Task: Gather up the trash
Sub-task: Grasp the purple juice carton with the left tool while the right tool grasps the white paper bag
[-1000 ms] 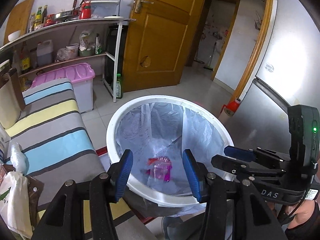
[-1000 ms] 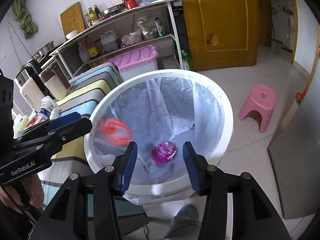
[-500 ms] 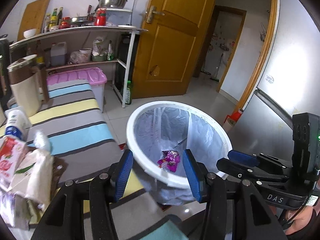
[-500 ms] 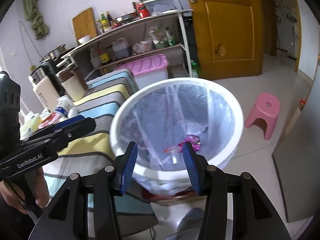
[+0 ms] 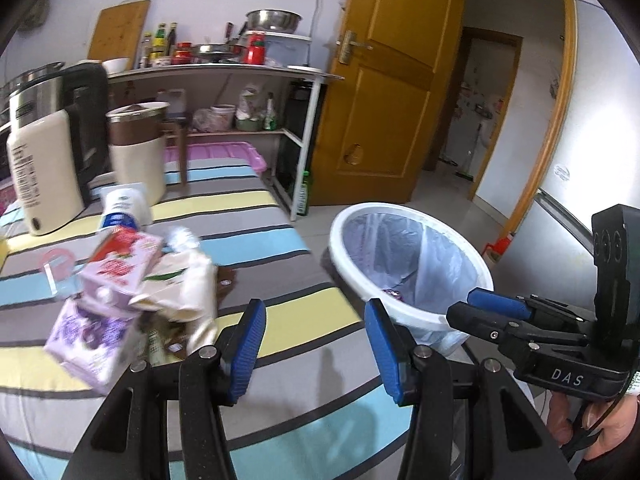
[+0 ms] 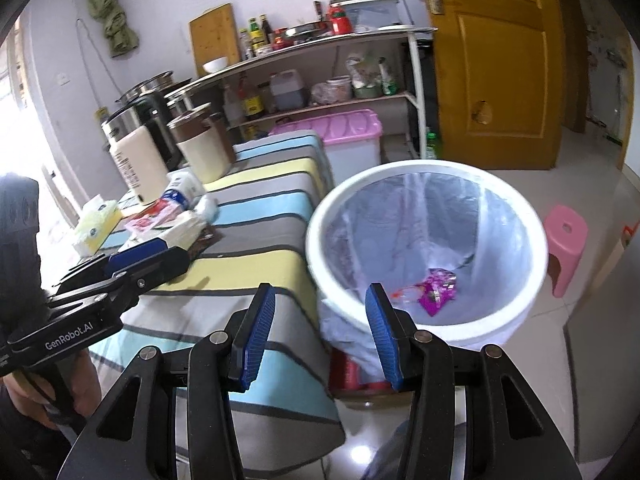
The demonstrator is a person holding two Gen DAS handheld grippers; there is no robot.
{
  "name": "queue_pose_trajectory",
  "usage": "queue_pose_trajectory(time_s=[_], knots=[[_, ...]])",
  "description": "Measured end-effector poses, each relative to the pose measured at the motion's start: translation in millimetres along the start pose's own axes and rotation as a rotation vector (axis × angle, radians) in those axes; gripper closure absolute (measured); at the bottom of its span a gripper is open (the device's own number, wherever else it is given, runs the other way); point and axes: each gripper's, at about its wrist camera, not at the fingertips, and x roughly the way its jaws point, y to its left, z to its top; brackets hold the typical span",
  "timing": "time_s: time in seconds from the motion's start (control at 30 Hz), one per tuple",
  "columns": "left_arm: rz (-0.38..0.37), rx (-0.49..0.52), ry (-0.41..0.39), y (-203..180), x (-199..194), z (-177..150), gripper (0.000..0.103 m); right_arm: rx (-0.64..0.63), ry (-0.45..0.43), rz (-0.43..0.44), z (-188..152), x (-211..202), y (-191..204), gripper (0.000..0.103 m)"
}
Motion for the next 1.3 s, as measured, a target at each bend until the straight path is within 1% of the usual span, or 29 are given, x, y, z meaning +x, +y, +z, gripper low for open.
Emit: queue_pose_trajectory(time_s=[0.1,0.4,0.57,0.7,0.83,0.97,1.17,1.2,1.23,1.3], knots=[[0.031,-0.011,-0.015,12.1,-11.4,-4.0,0.052,-0.014,0.002,0.035,0.5,3.5,10.7,0.055],[0.129,-0.05,-0.043,47.3,-37.8,-15.6,0.052,-0.079,0.035,0.097,1.5,21.0,48.8,0.055],[0.197,-0.081,-0.05,72.7,-48.8,-20.5,0.051,-0.125,0.046,0.123,4.7,33.0,69.9,0.055],[0.24,-0.113,-0.047,96.2,-53.8,-24.6,0.046,-0.178,0.054,0.141,8.4,44.7,89.9,0.055],[0.269,-0.128,-0.037,113.0,-51.6,-26.2,0.042,-0.215,0.072,0.159,11.6,60.5,106.9,0.055],[0.273,-0.142,-0.019,128.4,-45.4,-28.5,0.041,-0.241,0.093,0.166,14.3,77.8,119.0,0.055],[0.215,-0.111,-0.007,135.3,-38.0,-27.4,0.025,-0.251,0.114,0.165,21.4,98.3,128.7,0.055],[0.209,-0.106,-0.005,135.0,-36.7,-26.8,0.022,-0.25,0.115,0.165,23.0,100.8,129.4,0.055],[0.202,-0.099,0.0,135.6,-34.7,-26.3,0.02,-0.249,0.115,0.164,23.7,102.6,130.2,0.055],[0.189,-0.091,0.015,135.7,-30.6,-26.2,0.02,-0.246,0.114,0.163,25.9,105.4,130.2,0.055]])
